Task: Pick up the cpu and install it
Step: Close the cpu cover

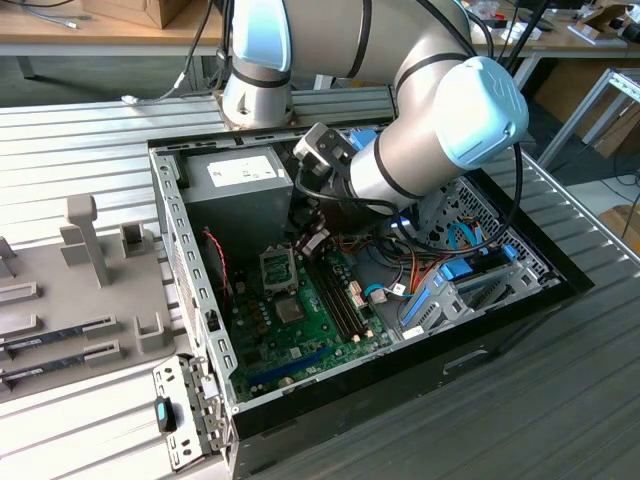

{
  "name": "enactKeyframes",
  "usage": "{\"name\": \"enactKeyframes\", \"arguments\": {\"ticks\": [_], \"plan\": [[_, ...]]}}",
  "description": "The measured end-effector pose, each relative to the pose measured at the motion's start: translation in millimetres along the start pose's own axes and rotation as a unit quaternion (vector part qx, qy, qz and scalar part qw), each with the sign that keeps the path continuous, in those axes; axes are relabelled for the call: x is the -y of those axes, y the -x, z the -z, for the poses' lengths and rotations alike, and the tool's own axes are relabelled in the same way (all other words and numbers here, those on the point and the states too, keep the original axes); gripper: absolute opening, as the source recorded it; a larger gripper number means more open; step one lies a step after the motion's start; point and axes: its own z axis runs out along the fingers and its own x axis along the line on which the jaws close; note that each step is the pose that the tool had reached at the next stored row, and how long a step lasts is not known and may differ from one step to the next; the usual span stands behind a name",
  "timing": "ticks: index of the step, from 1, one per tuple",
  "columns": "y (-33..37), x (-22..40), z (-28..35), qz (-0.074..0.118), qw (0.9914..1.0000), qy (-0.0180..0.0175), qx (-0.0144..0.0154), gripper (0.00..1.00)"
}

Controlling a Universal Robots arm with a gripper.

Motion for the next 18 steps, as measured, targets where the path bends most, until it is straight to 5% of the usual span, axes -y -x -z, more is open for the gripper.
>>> {"name": "enactKeyframes", "arguments": {"ticks": [6, 9, 18], "plan": [[-0.4, 0.3, 0.3, 0.014, 0.99989, 0.0012, -0.0060, 0.11], [-0.5, 0.4, 0.4, 0.015, 0.99986, 0.0016, -0.0064, 0.11], [-2.4, 1.1, 5.5, 0.019, 0.99973, 0.0136, 0.0027, 0.11]]}}
